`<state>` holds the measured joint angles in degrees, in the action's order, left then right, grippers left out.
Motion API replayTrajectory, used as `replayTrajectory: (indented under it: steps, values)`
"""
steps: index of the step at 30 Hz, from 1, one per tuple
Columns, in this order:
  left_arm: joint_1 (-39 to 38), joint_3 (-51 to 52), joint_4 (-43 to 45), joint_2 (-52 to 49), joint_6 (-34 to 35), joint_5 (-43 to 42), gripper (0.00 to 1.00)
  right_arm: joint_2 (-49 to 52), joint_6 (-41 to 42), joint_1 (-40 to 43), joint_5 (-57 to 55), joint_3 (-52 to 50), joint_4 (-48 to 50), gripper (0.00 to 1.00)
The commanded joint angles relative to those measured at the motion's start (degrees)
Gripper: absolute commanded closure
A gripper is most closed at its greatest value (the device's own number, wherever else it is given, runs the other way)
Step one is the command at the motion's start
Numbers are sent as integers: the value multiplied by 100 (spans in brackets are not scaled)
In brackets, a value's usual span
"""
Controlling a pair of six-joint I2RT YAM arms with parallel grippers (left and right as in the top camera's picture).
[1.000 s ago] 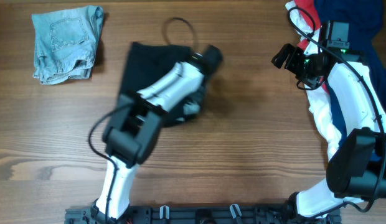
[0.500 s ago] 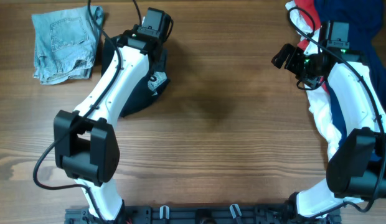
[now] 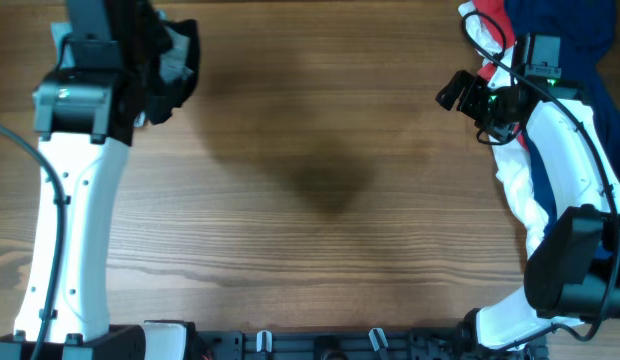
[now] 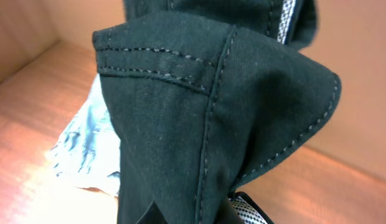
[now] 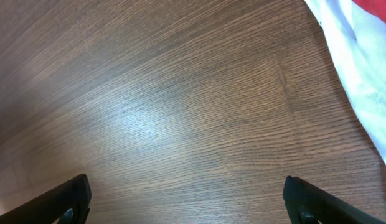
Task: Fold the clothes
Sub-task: 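Lower the folded shorts onto the denim shorts and open the left gripper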
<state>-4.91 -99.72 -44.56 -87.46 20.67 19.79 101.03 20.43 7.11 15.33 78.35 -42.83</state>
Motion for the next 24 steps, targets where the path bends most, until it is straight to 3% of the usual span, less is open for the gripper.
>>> replayTrajectory:
  steps: [1,5,11,24]
  values:
    - [614,-138,59,98,1694,278,96,103,-92,-17,-31,-42,-20,0]
    - [1270,-138,0,-31,3560,282,96,103,-92,-17,-33,-42,-74,0]
    - [1495,-138,-170,-474,5458,282,96,103,-76,-17,-31,-42,-96,0]
    - [1598,-138,702,-1897,5630,284,96,103,-70,-17,-35,-46,-164,1]
